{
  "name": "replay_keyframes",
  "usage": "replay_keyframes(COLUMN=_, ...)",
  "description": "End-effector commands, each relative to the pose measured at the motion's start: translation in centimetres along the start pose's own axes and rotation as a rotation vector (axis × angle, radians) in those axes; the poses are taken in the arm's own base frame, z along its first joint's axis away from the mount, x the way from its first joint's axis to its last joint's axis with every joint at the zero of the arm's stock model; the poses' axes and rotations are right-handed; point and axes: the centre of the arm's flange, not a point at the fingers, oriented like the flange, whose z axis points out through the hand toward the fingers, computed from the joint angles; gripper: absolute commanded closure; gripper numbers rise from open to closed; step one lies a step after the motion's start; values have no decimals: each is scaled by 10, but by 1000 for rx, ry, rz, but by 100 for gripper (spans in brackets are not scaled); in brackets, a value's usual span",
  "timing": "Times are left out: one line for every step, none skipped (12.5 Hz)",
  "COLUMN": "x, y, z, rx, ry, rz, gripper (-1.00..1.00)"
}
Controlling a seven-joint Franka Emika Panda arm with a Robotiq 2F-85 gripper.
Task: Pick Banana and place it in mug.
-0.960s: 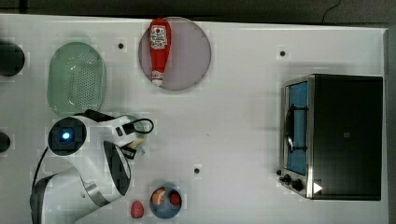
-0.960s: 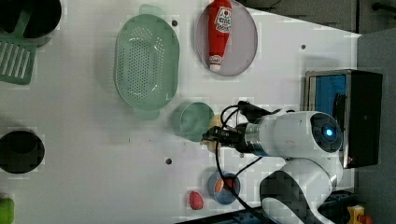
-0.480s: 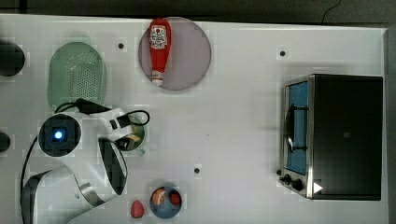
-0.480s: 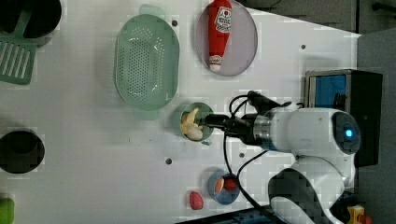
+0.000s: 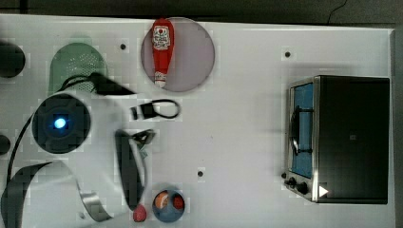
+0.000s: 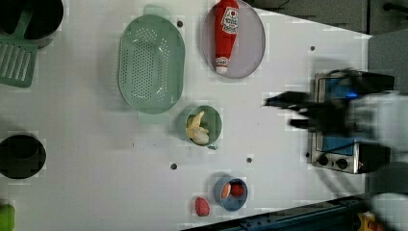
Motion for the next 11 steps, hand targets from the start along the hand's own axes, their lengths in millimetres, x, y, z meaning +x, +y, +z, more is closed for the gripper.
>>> replay_keyframes(x=71, y=81, z=-87, rx=-13, ry=11, rz=224, gripper=-100)
replay_keyframes(x=82, y=99, z=-105, rx=-18, ry=9, rz=260, gripper=-100)
replay_keyframes(x=91, y=115, z=-120, rx=-24, ry=9, rz=292, gripper=-100)
replay_keyframes(x=97, y=128, z=-134, rx=-31, ry=3, rz=317, gripper=-100)
replay_keyframes(x=100, y=140, z=-143, rx=-52, ry=-8, rz=335, gripper=-100)
replay_keyframes(x=101, y=148, z=-149, rx=-62, ry=-19, rz=350, gripper=-100)
replay_keyframes(x=104, y=153, z=-152, rx=-60, ry=-19, rz=360, gripper=-100)
replay_keyframes(x=106, y=154, z=-153, rx=-52, ry=-11, rz=363, gripper=-100)
replay_keyframes(x=108, y=153, z=-153, rx=-45, ry=-2, rz=364, gripper=-100)
replay_keyframes(x=110, y=152, z=-152, rx=-41, ry=4, rz=364, gripper=-100)
replay_keyframes(x=110, y=152, z=-149, rx=-43, ry=1, rz=364, gripper=-100)
